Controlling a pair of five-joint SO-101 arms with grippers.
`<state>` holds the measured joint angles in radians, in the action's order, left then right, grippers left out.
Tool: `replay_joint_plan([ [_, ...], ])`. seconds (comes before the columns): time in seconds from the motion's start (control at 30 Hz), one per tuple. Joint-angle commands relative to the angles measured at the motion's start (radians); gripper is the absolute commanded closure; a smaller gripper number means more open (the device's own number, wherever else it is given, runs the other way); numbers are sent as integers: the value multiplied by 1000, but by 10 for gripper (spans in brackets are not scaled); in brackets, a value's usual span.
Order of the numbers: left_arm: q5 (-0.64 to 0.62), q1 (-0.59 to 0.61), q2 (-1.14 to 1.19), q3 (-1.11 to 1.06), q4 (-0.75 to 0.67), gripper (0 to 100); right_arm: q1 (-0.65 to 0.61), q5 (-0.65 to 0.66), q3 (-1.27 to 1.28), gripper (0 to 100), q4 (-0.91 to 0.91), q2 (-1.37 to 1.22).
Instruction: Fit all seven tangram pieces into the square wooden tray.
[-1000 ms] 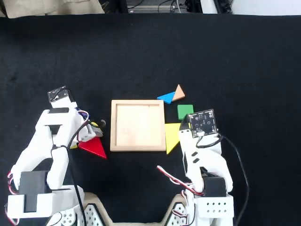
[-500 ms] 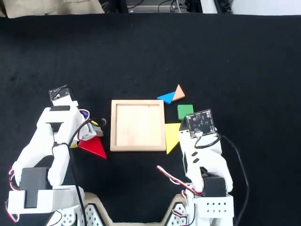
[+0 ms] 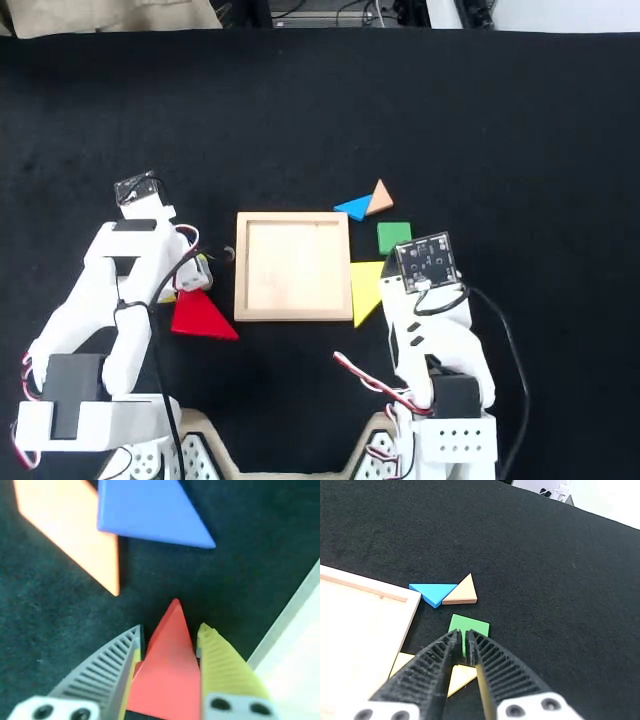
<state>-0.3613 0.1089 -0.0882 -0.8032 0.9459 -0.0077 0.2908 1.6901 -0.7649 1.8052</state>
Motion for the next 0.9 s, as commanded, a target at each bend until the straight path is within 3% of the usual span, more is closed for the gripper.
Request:
replay_joint_plan([
  [0.0,0,4,3,21,-6,826,-17,11,-5,966,-5,61],
  [0.17,15,1,2,48,-8,826,-17,11,-5,966,-5,61],
  [0.27,157,7,-9,88,3,826,-17,11,-5,966,-5,61],
  [0.47,741,2,-69,223,213,827,-17,11,-5,966,-5,61],
  [0.6,977,2,-181,254,311,826,-17,11,-5,966,-5,61],
  [0.77,1521,1,-308,217,423,817,-17,11,-5,966,-5,61],
  [0.87,1665,8,-338,214,457,697,-17,11,-5,966,-5,61],
])
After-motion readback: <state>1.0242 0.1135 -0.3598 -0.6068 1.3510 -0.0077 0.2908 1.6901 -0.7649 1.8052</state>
